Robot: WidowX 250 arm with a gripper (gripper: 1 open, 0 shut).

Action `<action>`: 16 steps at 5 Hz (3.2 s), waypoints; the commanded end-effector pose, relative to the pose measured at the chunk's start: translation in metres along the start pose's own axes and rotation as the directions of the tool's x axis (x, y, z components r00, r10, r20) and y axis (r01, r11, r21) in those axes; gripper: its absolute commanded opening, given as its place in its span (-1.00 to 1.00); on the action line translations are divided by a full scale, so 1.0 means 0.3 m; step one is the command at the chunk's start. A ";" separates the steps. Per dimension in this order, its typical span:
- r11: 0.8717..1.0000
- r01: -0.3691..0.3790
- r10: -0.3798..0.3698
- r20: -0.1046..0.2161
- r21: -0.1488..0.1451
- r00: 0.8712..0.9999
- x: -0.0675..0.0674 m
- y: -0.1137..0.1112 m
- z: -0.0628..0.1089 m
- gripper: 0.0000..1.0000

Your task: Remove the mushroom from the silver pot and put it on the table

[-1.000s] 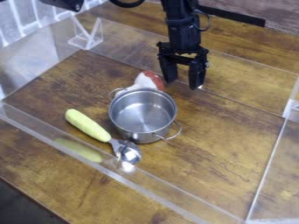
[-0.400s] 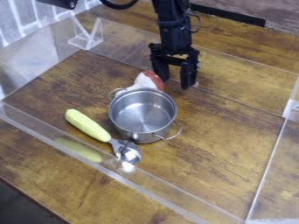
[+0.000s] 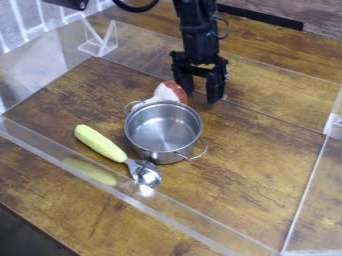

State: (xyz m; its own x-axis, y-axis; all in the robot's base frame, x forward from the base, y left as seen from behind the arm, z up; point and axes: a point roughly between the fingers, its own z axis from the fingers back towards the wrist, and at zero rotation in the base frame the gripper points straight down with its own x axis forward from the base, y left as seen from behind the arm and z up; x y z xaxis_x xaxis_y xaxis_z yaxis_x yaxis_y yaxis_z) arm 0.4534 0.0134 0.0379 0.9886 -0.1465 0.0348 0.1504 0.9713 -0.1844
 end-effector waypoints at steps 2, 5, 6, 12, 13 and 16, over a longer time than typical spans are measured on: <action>0.998 -0.006 -0.008 0.216 0.065 0.976 0.020 0.000 0.387 1.00; 0.999 -0.009 -0.004 0.231 0.053 0.973 -0.008 0.001 0.448 1.00; 0.999 -0.010 -0.001 0.218 0.049 0.976 -0.015 0.000 0.437 1.00; 0.999 -0.010 0.004 0.180 0.031 0.984 -0.068 -0.011 0.426 1.00; 1.000 -0.014 0.010 0.158 0.024 0.987 -0.073 -0.009 0.402 1.00; 1.000 -0.017 0.015 0.124 0.015 0.992 -0.092 -0.010 0.373 1.00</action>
State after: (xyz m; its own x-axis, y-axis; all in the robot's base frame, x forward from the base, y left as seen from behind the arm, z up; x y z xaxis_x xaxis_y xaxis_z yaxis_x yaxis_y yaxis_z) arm 0.4266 0.0299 0.1101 0.9908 -0.1164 0.0687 0.1279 0.9720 -0.1971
